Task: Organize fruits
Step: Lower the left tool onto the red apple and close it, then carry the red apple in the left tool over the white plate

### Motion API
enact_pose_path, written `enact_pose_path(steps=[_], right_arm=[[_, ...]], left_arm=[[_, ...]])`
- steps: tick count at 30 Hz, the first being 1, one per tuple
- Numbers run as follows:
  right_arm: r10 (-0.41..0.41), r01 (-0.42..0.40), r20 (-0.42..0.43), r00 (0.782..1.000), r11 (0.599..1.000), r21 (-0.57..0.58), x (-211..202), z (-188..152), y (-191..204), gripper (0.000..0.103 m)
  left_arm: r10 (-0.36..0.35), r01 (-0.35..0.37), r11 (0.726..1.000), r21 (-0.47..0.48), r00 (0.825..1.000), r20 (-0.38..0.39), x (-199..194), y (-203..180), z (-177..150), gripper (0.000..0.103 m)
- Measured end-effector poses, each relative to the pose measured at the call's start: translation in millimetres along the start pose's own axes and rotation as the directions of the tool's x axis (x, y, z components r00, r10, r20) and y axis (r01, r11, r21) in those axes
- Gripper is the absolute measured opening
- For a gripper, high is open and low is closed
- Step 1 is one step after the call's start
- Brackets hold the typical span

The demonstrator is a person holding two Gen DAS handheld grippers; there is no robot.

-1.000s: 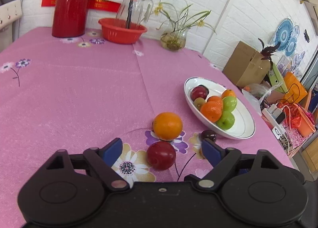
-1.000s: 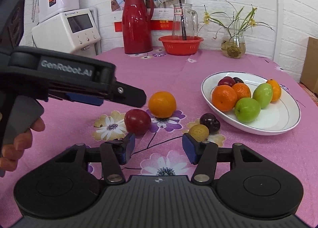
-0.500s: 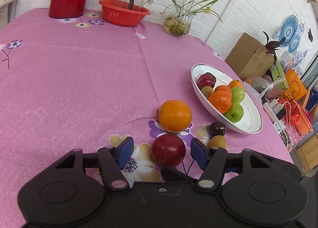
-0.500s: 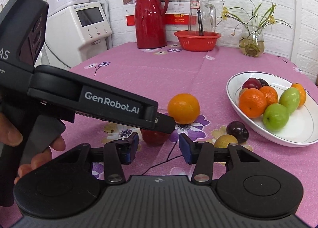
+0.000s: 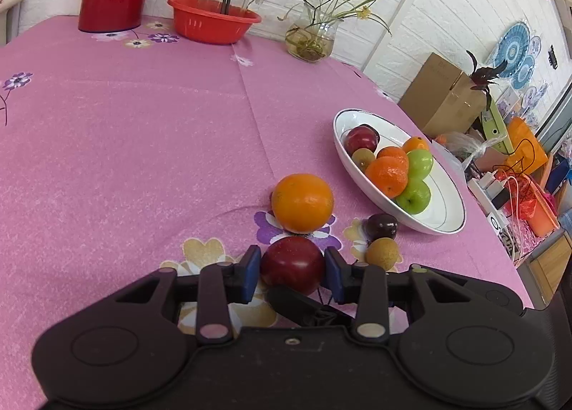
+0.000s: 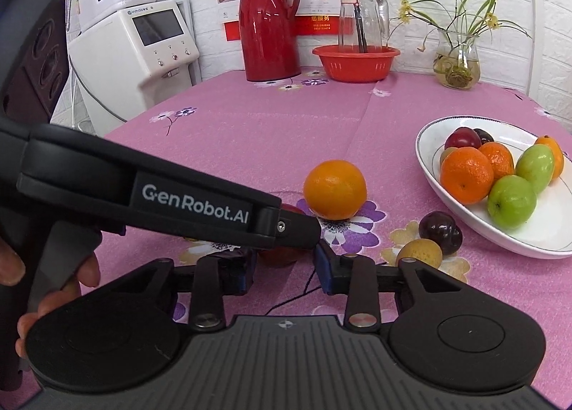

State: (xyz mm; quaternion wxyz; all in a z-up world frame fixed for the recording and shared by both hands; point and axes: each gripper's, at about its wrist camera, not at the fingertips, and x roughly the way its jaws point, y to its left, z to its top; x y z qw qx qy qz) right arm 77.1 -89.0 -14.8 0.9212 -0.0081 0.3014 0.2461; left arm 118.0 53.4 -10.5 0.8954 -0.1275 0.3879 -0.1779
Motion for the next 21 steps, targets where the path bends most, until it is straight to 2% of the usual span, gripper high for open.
enact_pose_path(steps=[11, 21], right_arm=[[-0.025, 0.023, 0.075, 0.997, 0.999, 0.026, -33.1, -3.3, -14.2, 0.056], [-0.106, 0.095, 0.148, 0.983, 0.992, 0.08, -71.9, -9.4, -52.7, 0.056]], left_arm=[[-0.011, 0.009, 0.997, 0.073, 0.999, 0.031, -9.1, -39.8, 3.0, 0.103], [-0.078, 0.072, 0.981, 0.18, 0.997, 0.027, 3.6, -96.5, 9.7, 0.103]])
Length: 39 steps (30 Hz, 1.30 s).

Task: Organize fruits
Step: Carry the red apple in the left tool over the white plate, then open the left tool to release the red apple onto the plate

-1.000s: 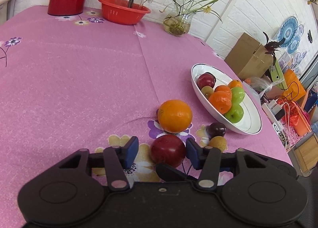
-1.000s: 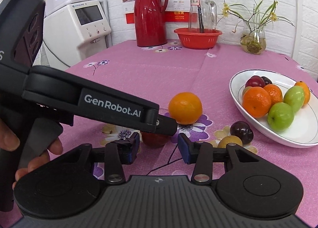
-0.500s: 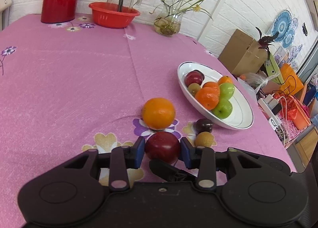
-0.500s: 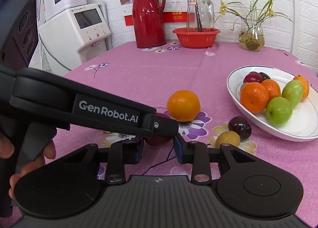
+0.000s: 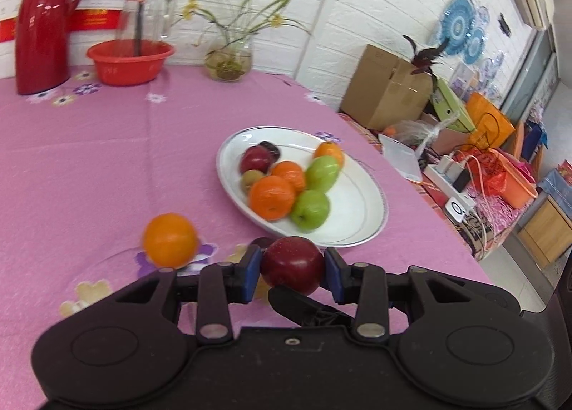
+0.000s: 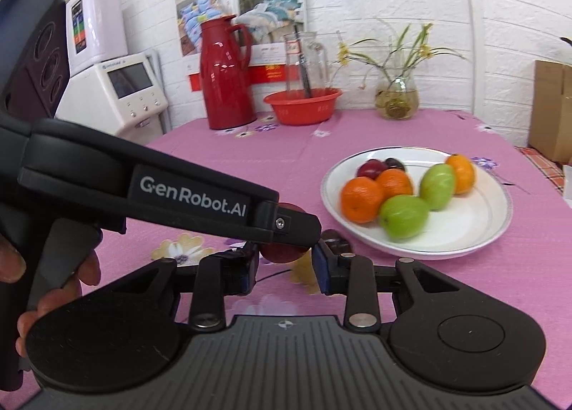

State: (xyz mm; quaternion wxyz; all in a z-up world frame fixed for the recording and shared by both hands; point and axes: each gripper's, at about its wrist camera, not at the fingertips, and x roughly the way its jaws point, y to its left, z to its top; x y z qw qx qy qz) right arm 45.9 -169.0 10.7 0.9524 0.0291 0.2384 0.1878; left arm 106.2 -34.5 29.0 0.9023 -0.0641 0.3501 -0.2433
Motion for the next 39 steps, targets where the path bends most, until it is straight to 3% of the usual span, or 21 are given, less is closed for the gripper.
enact_pose_path(steps=[13, 28, 39], right_arm=[[-0.102, 0.099, 0.032, 0.994, 0.992, 0.072, -12.7, 0.7, -55.1, 0.056], [-0.13, 0.129, 0.009, 0.991, 0.99, 0.051, 4.9, 1.0, -76.7, 0.054], [-0.139, 0.139, 0.005, 0.99, 0.99, 0.036, 10.7, 0.2, -78.9, 0.049]], left_arm=[[-0.103, 0.105, 0.993, 0.045, 0.994, -0.033, 49.4, -37.3, 21.5, 0.103], [-0.113, 0.113, 0.994, 0.005, 0.992, -0.057, 82.7, -29.3, 26.5, 0.103], [-0.127, 0.128, 0.992, 0.013, 0.991, -0.051, 84.7, -30.7, 26.1, 0.103]])
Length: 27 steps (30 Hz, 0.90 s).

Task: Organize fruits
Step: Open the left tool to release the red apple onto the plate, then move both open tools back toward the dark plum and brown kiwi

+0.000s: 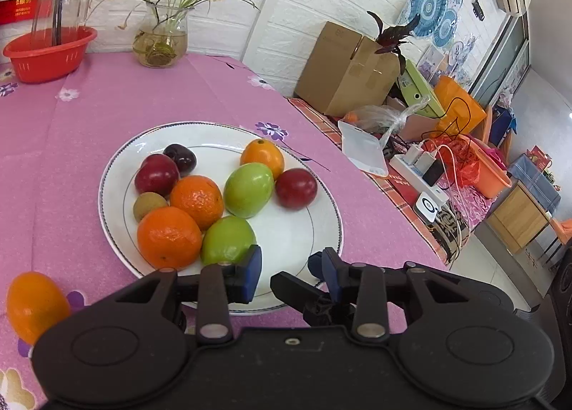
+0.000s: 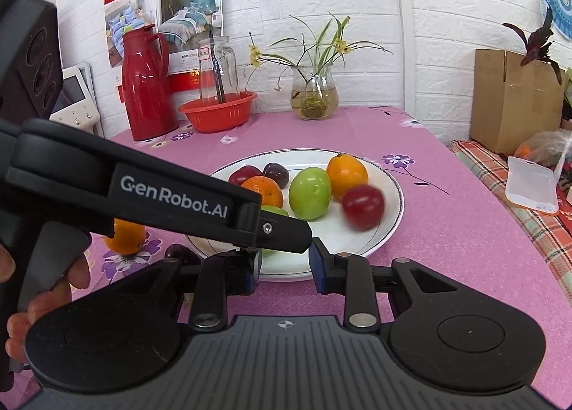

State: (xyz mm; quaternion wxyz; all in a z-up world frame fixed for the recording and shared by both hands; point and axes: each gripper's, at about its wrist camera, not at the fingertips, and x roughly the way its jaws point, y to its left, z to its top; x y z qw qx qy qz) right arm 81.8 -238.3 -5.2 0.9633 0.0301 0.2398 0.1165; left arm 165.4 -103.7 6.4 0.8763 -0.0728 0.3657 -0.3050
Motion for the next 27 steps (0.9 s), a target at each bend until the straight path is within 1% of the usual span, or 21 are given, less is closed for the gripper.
enact_pose_path(steps=[7, 8, 11, 13, 16, 17, 18, 19, 20, 21, 27], right_arm=[[-0.002, 0.002, 0.004, 1.0, 1.0, 0.005, -1.5, 0.1, -0.3, 0.05], [-0.004, 0.004, 0.007, 1.0, 1.0, 0.007, -1.8, -0.1, -0.3, 0.052], [-0.008, 0.008, 0.015, 1.0, 1.0, 0.002, -4.1, -0.7, 0.2, 0.052], [-0.009, 0.009, 0.02, 1.0, 1.0, 0.003, -6.5, -1.3, 0.3, 0.055], [-0.014, 0.014, 0.024, 1.0, 1.0, -0.003, -10.2, -2.6, 1.1, 0.066], [-0.015, 0.015, 0.028, 1.0, 1.0, -0.004, -11.6, -3.1, 1.6, 0.072], [-0.016, 0.017, 0.032, 0.999, 1.0, -0.006, -13.0, -3.7, 2.1, 0.084], [-0.017, 0.017, 0.036, 0.999, 1.0, -0.009, -14.7, -4.6, 2.7, 0.091], [-0.017, 0.017, 0.04, 0.999, 1.0, -0.014, -16.3, -5.4, 3.6, 0.1], [-0.016, 0.017, 0.043, 0.999, 1.0, -0.019, -17.8, -6.2, 4.5, 0.103], [-0.024, 0.025, 0.041, 0.999, 0.999, -0.038, -25.3, -11.0, 12.5, 0.103]], left_arm=[[0.018, -0.018, 1.0, 0.003, 1.0, 0.01, -4.6, -0.8, -1.6, 0.103], [0.021, -0.021, 1.0, 0.001, 1.0, 0.015, -6.5, -0.7, -2.0, 0.103], [0.041, -0.041, 0.999, 0.0, 0.999, 0.036, -13.3, -0.9, -3.2, 0.103], [0.047, -0.047, 0.999, -0.002, 0.998, 0.045, -18.1, -1.5, -4.3, 0.103], [0.062, -0.062, 0.998, -0.007, 0.996, 0.07, -27.8, -1.8, -6.9, 0.103], [0.072, -0.071, 0.997, -0.007, 0.994, 0.082, -31.5, -2.4, -8.0, 0.103], [0.082, -0.081, 0.997, -0.008, 0.992, 0.096, -35.7, -3.6, -9.2, 0.103], [0.09, -0.089, 0.996, -0.01, 0.99, 0.107, -39.5, -4.0, -10.5, 0.103], [0.1, -0.099, 0.995, -0.013, 0.988, 0.118, -43.4, -4.4, -12.1, 0.103], [0.115, -0.113, 0.993, -0.016, 0.985, 0.13, -48.0, -4.9, -14.2, 0.103], [0.214, -0.207, 0.977, -0.058, 0.964, 0.16, -70.8, -3.4, -28.8, 0.103]])
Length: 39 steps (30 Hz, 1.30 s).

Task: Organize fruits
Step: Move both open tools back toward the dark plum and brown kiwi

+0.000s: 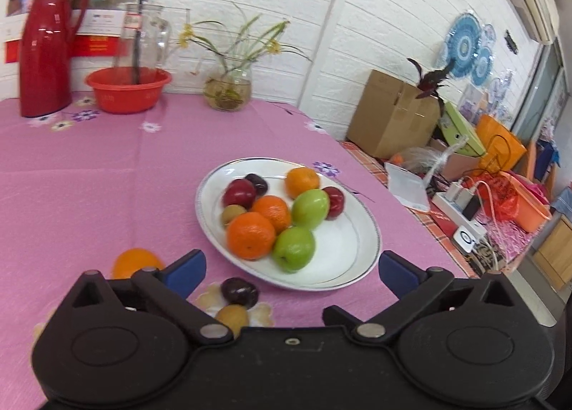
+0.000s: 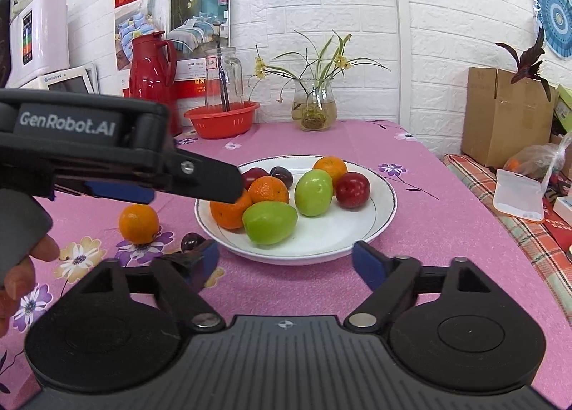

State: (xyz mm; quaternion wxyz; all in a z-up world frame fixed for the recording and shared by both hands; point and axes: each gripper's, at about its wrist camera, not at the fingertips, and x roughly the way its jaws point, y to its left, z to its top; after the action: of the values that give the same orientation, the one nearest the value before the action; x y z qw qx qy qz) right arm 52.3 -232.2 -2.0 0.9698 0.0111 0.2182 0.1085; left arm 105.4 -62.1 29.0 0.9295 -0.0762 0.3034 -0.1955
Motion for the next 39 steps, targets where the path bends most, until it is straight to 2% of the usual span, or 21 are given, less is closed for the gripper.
enact_pose_path(steps=[6, 18, 31, 39], right_arm=[[0.024, -0.024, -0.017, 1.0, 1.0, -0.02, -7.4, -5.6, 10.3, 0.103], [0.046, -0.047, -0.024, 0.999, 0.997, -0.06, -21.5, -9.9, 30.7, 0.103], [0.067, -0.068, -0.017, 0.998, 0.996, -0.065, -32.8, -13.4, 50.3, 0.103], [0.132, -0.135, -0.056, 0.99, 0.989, -0.062, -29.7, -13.8, 64.4, 0.103]], left_arm=[[0.094, -0.094, 0.995, -0.024, 0.996, -0.003, -20.2, 9.5, -14.1, 0.103], [0.182, -0.182, 0.983, -0.037, 0.983, -0.007, -47.3, 24.9, -33.9, 0.103], [0.202, -0.203, 0.974, -0.097, 0.979, -0.012, -75.7, 50.1, -53.2, 0.103], [0.181, -0.181, 0.976, -0.118, 0.983, -0.013, -87.3, 64.0, -58.0, 0.103]])
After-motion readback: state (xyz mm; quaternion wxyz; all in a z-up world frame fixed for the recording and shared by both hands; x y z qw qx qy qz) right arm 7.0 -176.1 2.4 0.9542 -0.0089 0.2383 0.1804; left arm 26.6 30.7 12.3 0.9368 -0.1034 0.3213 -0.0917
